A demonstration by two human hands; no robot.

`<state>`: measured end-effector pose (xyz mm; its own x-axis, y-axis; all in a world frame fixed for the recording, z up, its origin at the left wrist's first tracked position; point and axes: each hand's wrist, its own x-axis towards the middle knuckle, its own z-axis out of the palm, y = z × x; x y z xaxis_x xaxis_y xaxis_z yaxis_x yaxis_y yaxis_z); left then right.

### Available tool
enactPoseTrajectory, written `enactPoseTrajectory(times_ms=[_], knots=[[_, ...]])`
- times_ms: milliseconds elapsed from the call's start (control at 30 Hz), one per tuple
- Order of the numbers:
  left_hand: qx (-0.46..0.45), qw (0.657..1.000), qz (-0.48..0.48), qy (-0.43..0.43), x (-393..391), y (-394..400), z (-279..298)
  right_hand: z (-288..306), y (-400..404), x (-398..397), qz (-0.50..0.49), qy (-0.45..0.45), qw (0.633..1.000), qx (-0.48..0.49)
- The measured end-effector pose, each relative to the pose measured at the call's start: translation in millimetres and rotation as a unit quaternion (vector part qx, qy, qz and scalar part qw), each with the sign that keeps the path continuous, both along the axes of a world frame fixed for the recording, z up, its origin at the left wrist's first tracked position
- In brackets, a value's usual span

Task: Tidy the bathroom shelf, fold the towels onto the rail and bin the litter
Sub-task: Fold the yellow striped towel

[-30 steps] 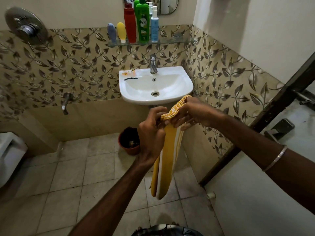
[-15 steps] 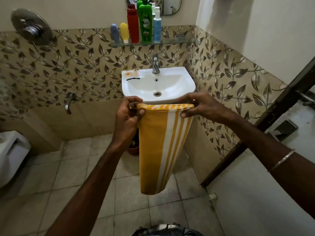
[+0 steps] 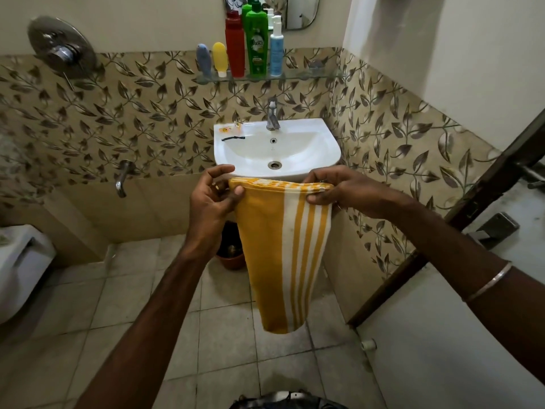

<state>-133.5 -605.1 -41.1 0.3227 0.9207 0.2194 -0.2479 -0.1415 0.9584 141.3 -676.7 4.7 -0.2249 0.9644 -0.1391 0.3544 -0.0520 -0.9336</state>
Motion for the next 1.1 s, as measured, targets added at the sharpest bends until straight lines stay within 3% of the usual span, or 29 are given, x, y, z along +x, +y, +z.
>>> enactPoseTrajectory(times_ms=[100,200,300,433,533,600,700,767,867,1000,1100], knots=[[-0.068,0.992,-0.104,-0.015,-2.5,6.2,-6.7,5.1,-2.5,1.8,0.012,0.053,0.999,0.006],[-0.07,0.972,-0.209,0.082,1.8,7.3,-19.0,13.9,-4.1,6.6,0.033,0.084,0.996,0.006],[-0.065,0.959,-0.245,0.129,8.7,0.6,-30.0,24.2,-4.4,11.6,0.048,0.116,0.992,0.007],[-0.087,0.965,-0.247,0.021,19.2,-9.8,-30.2,32.2,-3.8,18.5,-0.006,0.234,0.972,0.028],[-0.095,0.976,-0.184,-0.062,31.8,-15.7,-13.1,17.4,-7.5,17.4,-0.021,0.398,0.917,0.004],[-0.094,0.982,-0.14,-0.08,39.1,-16.7,-1.7,-7.1,-15.3,17.5,0.006,0.441,0.897,-0.045],[-0.102,0.988,-0.088,-0.073,43.1,-14.8,12.2,-47.9,-34.4,13.9,0.002,0.409,0.906,-0.105],[-0.109,0.992,-0.055,-0.031,41.5,-10.1,17.1,-64.8,-41.8,8.8,-0.044,0.351,0.93,-0.096],[-0.146,0.988,-0.052,0.011,33.5,-2.4,18.2,-68.9,-40.3,-3.0,-0.093,0.336,0.934,-0.08],[-0.202,0.958,-0.194,-0.056,13.5,5.0,13.3,-58.1,-29.4,-15.9,-0.114,0.363,0.923,-0.052],[-0.243,0.897,-0.34,-0.141,-0.2,3.8,-3.6,-44.2,-19.6,-21.1,-0.121,0.381,0.916,-0.033]])
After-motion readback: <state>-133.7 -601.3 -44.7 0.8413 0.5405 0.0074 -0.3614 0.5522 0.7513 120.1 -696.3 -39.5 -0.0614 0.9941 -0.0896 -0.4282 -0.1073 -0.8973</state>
